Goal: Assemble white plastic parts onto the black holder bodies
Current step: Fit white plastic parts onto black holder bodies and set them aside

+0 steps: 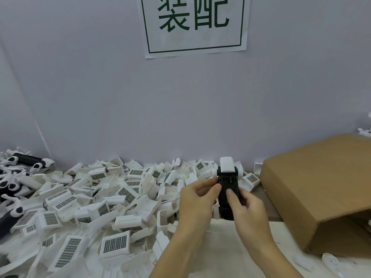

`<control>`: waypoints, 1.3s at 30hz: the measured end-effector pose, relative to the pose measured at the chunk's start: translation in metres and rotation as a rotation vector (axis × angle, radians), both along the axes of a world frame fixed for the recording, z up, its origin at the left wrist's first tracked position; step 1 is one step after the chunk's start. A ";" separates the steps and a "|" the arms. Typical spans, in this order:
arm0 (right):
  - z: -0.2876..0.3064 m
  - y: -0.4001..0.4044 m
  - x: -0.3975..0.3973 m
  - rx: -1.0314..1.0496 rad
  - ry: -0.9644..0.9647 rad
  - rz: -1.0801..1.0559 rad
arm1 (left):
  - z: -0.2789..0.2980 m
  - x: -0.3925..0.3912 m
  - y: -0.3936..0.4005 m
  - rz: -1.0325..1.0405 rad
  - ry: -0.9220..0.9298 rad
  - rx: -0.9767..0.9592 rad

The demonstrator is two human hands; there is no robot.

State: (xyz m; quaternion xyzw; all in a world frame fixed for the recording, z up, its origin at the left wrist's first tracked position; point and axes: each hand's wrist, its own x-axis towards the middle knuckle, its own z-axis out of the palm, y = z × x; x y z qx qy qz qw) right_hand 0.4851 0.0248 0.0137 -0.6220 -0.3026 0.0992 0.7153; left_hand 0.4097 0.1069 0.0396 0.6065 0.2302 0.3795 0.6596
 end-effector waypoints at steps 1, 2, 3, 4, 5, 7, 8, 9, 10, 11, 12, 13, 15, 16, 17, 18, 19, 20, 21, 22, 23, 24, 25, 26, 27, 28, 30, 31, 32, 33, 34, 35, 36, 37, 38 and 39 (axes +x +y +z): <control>0.000 0.000 0.000 0.003 0.012 0.011 | 0.000 0.000 0.000 0.007 0.006 -0.001; 0.000 0.000 0.000 0.006 0.018 0.018 | -0.001 0.000 0.000 0.014 0.010 -0.008; 0.000 0.000 0.000 0.010 0.021 0.025 | -0.001 -0.001 0.000 0.019 0.012 -0.016; 0.001 0.000 0.000 0.019 0.025 0.033 | -0.001 -0.001 0.001 0.024 0.016 -0.024; 0.002 -0.001 -0.001 0.032 0.033 0.044 | -0.001 -0.001 0.000 0.024 0.022 -0.032; 0.004 -0.001 -0.002 0.058 0.053 0.071 | 0.000 -0.001 0.000 0.022 0.039 -0.044; 0.005 -0.002 -0.002 0.068 0.062 0.082 | 0.000 -0.001 0.000 0.020 0.059 -0.043; 0.005 -0.002 -0.002 0.078 0.073 0.090 | 0.001 -0.002 -0.001 0.019 0.083 -0.043; 0.006 -0.002 -0.003 0.090 0.091 0.098 | 0.002 -0.002 -0.002 0.015 0.102 -0.046; 0.007 -0.002 -0.002 0.102 0.107 0.105 | 0.003 -0.002 -0.002 0.001 0.117 -0.046; 0.007 -0.002 -0.002 0.115 0.117 0.112 | 0.004 -0.002 -0.002 -0.024 0.134 -0.040; 0.008 -0.002 -0.002 0.125 0.121 0.119 | 0.005 -0.003 -0.002 -0.057 0.151 -0.029; 0.010 -0.003 -0.003 0.144 0.130 0.147 | 0.007 -0.005 -0.002 -0.140 0.155 -0.017; 0.011 -0.003 -0.004 0.148 0.133 0.166 | 0.007 -0.006 -0.003 -0.184 0.141 -0.022; 0.011 -0.004 -0.005 0.148 0.131 0.185 | 0.008 -0.006 -0.003 -0.213 0.122 -0.036; 0.012 -0.004 -0.005 0.143 0.122 0.202 | 0.008 -0.007 -0.003 -0.222 0.106 -0.055; 0.012 -0.004 -0.005 0.129 0.105 0.209 | 0.009 -0.007 -0.003 -0.216 0.093 -0.075; 0.012 -0.003 -0.006 0.112 0.087 0.204 | 0.009 -0.007 -0.003 -0.204 0.084 -0.090; 0.012 -0.002 -0.007 0.098 0.074 0.192 | 0.009 -0.007 -0.002 -0.196 0.080 -0.101; 0.012 -0.001 -0.009 0.094 0.066 0.179 | 0.010 -0.007 0.000 -0.190 0.077 -0.112; 0.011 0.000 -0.012 0.105 0.059 0.165 | 0.011 -0.007 0.001 -0.182 0.076 -0.122; 0.011 0.001 -0.015 0.127 0.042 0.145 | 0.012 -0.008 0.002 -0.171 0.072 -0.126; 0.009 0.001 -0.016 0.148 0.015 0.115 | 0.013 -0.009 0.005 -0.145 0.066 -0.131; 0.008 0.001 -0.016 0.155 -0.013 0.081 | 0.014 -0.010 0.008 -0.107 0.054 -0.139; 0.006 0.001 -0.014 0.137 -0.032 0.044 | 0.015 -0.012 0.011 -0.066 0.031 -0.159; 0.003 0.001 -0.010 0.087 -0.047 0.012 | 0.016 -0.014 0.016 -0.022 -0.004 -0.194; -0.003 0.001 -0.002 -0.089 -0.103 -0.006 | 0.018 -0.020 0.026 0.065 -0.077 -0.273; -0.008 0.003 0.000 -0.182 -0.136 0.012 | 0.019 -0.023 0.030 0.097 -0.105 -0.305; -0.012 0.004 0.001 -0.264 -0.177 0.038 | 0.020 -0.026 0.033 0.120 -0.132 -0.337; -0.015 0.005 -0.001 -0.329 -0.225 0.064 | 0.020 -0.027 0.036 0.140 -0.160 -0.370; -0.019 0.006 -0.002 -0.376 -0.273 0.088 | 0.021 -0.029 0.038 0.155 -0.183 -0.393; -0.022 0.008 -0.003 -0.410 -0.303 0.114 | 0.021 -0.029 0.038 0.165 -0.194 -0.402; -0.023 0.008 -0.003 -0.442 -0.319 0.141 | 0.020 -0.028 0.039 0.172 -0.193 -0.404; -0.023 0.009 -0.004 -0.476 -0.331 0.164 | 0.019 -0.028 0.039 0.172 -0.188 -0.399; -0.023 0.009 -0.004 -0.507 -0.347 0.178 | 0.018 -0.027 0.038 0.169 -0.184 -0.390; -0.024 0.009 -0.004 -0.526 -0.362 0.184 | 0.017 -0.026 0.037 0.161 -0.183 -0.381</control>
